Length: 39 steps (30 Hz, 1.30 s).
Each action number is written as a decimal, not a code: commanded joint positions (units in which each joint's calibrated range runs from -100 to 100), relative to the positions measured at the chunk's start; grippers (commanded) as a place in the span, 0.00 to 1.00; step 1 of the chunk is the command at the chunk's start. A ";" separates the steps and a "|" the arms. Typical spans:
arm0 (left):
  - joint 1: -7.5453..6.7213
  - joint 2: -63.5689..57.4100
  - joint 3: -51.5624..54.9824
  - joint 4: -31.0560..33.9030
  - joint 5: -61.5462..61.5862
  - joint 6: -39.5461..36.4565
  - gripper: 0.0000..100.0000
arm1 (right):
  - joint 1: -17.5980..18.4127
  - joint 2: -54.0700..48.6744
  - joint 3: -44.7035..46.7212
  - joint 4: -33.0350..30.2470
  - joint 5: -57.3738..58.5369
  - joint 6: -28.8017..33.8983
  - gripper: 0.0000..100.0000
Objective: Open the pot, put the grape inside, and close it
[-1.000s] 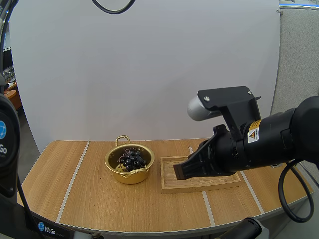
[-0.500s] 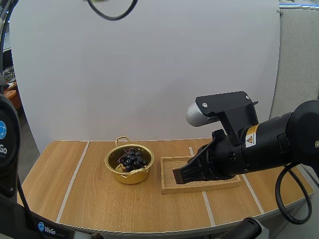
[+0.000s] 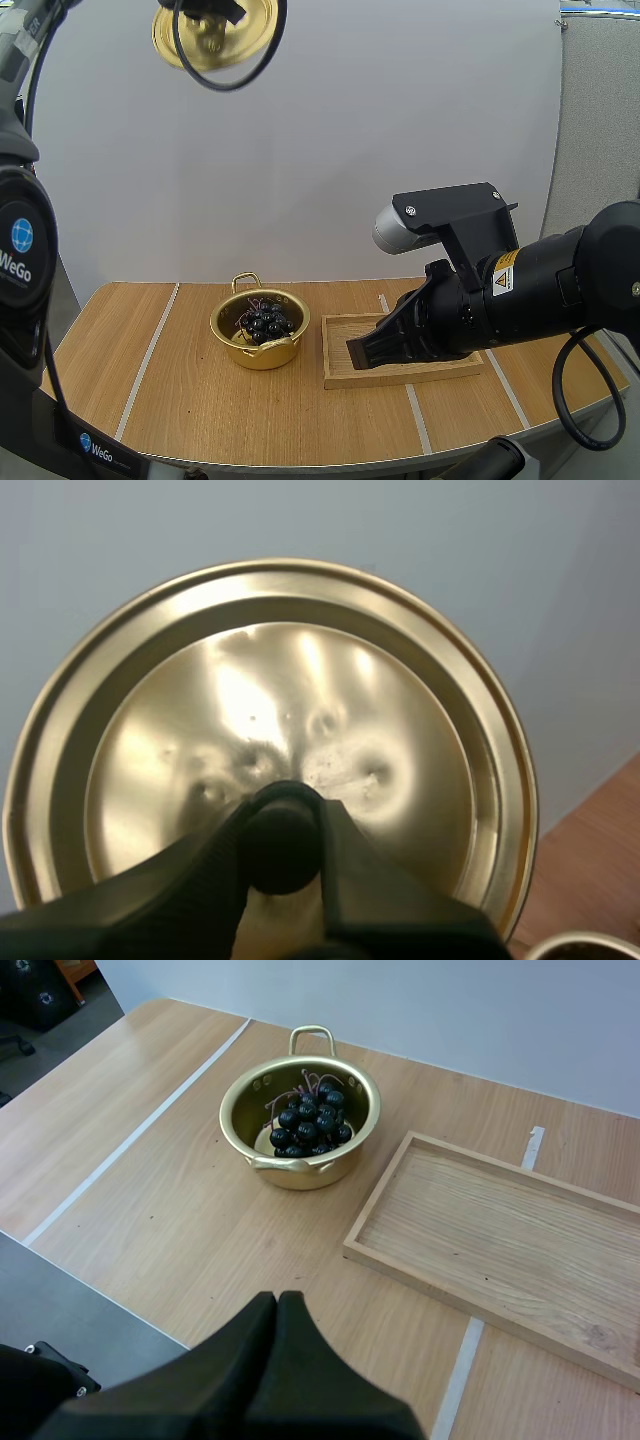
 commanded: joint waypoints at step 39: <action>-0.18 17.91 43.88 -11.11 -2.18 7.12 0.00 | -0.16 -0.53 0.08 0.05 0.00 -0.60 0.00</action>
